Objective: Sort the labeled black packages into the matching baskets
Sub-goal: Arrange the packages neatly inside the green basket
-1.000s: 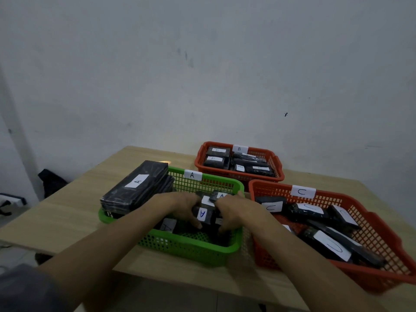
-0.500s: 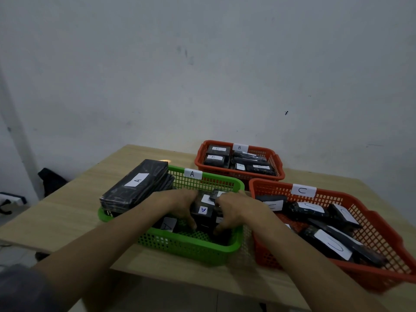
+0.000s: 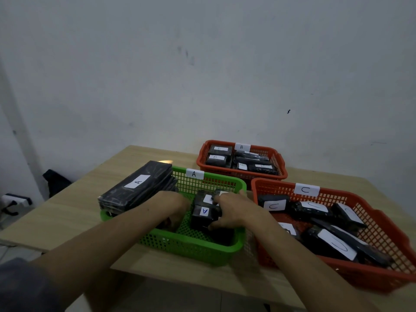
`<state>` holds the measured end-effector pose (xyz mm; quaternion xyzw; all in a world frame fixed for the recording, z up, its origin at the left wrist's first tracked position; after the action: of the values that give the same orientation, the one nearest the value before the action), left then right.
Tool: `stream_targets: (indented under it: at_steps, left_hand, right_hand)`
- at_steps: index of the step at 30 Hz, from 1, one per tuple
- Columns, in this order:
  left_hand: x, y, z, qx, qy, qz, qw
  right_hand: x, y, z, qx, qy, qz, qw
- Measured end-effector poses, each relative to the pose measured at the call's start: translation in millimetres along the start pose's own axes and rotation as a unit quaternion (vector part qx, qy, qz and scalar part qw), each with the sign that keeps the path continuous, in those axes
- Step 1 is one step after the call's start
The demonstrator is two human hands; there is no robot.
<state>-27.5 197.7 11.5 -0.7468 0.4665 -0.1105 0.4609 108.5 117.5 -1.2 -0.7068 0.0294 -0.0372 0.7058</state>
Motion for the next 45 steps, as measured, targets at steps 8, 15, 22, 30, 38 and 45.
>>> stream_targets:
  at_steps: [8,15,22,30,38,45]
  left_hand:
    - [5,-6,8,0.089,0.014,-0.044,0.995]
    - [5,3,-1,-0.006,-0.012,0.077,0.997]
    - [8,5,4,0.1,0.01,0.114,0.988]
    - [3,-18,27,0.24,0.007,0.149,0.959]
    - [-1,-21,48,0.226,-0.01,0.125,0.966]
    - [-8,-30,58,0.215,-0.01,0.094,0.972]
  right_hand:
    - [-5,2,-2,0.022,-0.011,-0.028,0.999]
    - [-6,3,-1,0.024,-0.008,-0.047,0.999]
    - [-6,3,-3,0.039,-0.014,-0.047,0.998]
    - [-7,2,-3,0.045,-0.008,-0.047,0.998]
    - [-8,5,-5,0.003,-0.017,-0.065,0.998]
    - [-11,-1,-6,0.045,-0.05,-0.043,0.997]
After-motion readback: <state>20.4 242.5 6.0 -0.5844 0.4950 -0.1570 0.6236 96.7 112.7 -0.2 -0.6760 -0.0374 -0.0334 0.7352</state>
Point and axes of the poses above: each hand's wrist, its own z-axis towards the middle knuckle, its own y-axis out of the palm, x = y × z, the point moved 4 cm from there along z, towards the middle knuckle, and after that the axes turned 2 degrees about -y, right-handed, at the moved point
